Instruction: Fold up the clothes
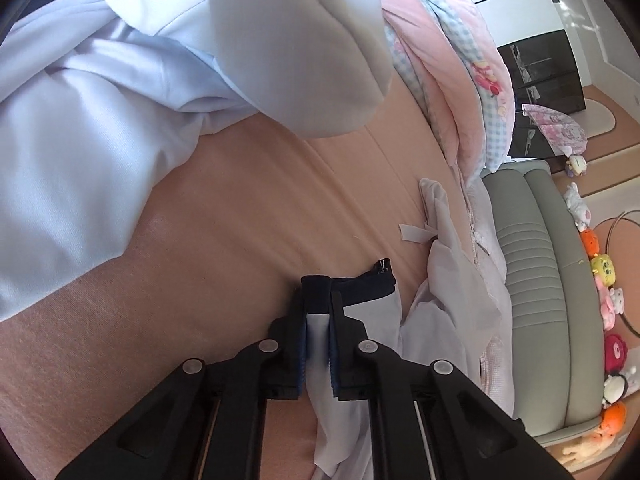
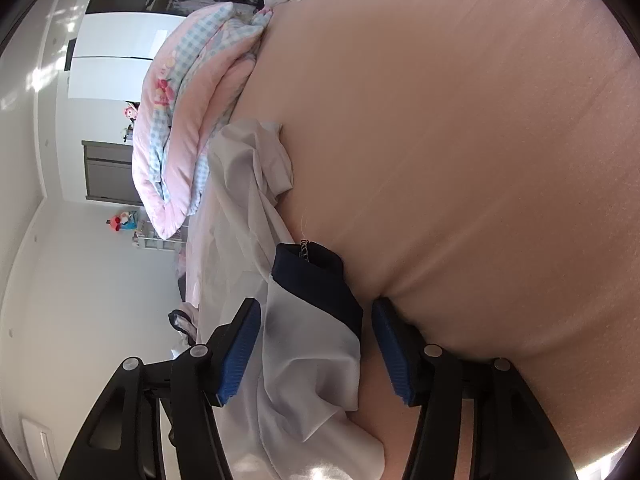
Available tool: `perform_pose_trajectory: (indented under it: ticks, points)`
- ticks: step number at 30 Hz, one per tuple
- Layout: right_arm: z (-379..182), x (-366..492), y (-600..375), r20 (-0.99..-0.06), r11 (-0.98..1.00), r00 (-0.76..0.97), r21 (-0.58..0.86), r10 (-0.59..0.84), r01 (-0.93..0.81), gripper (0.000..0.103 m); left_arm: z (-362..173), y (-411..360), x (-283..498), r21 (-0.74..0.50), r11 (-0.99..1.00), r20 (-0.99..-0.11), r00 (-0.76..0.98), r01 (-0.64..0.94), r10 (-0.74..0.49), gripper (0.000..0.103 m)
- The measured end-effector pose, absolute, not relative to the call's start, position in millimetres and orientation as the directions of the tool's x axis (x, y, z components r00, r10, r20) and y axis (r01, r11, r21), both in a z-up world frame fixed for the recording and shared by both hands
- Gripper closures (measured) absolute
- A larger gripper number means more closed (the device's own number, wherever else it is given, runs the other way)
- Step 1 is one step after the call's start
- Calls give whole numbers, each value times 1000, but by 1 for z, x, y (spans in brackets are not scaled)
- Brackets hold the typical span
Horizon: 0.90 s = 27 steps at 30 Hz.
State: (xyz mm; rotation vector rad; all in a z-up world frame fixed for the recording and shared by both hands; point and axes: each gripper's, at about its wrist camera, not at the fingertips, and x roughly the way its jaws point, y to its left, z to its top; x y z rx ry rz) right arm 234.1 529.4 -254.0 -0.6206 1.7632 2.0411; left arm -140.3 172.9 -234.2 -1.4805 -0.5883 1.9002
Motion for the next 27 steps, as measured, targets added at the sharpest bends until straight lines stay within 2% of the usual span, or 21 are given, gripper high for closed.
perform_pose_trajectory:
  ticks: [2,3,4,5,8,13,16,19,24,27]
  points:
    - [-255,235,529,-590,-158,-808,797,2,-583,73,-230,176,-137,-656,-713,-695,-170,-248,699,97]
    - [-257,238,530,-601,-158,-799,789,5,-594,80,-229,177,-136,-639,-723,-705,-178,-262,687,97]
    - [-261,242,531,-605,-146,-796,787,5,-599,93,-227,178,-136,-625,-731,-712,-184,-272,677,97]
    - [-266,247,534,-598,-120,-801,795,3,-594,101,-226,179,-135,-615,-738,-718,-190,-279,670,97]
    - [-270,253,535,-564,-101,-826,821,7,-562,102,-222,181,-133,-584,-757,-735,-206,-294,646,97]
    - [-236,232,529,-710,-282,-699,657,82,-700,102,-211,185,-127,-518,-786,-763,-233,-337,603,98]
    - [-210,210,522,-798,-431,-578,467,171,-772,100,-194,185,-123,-442,-815,-770,-306,-375,559,98]
    - [-183,182,504,-835,-593,-459,212,304,-777,100,-182,185,-119,-358,-839,-775,-370,-410,512,98]
    - [-160,156,484,-825,-687,-357,-50,438,-725,100,-162,185,-113,-209,-867,-765,-476,-453,433,98]
    - [-153,147,475,-778,-677,-283,-234,560,-698,100,-150,185,-109,-116,-876,-748,-539,-468,387,98]
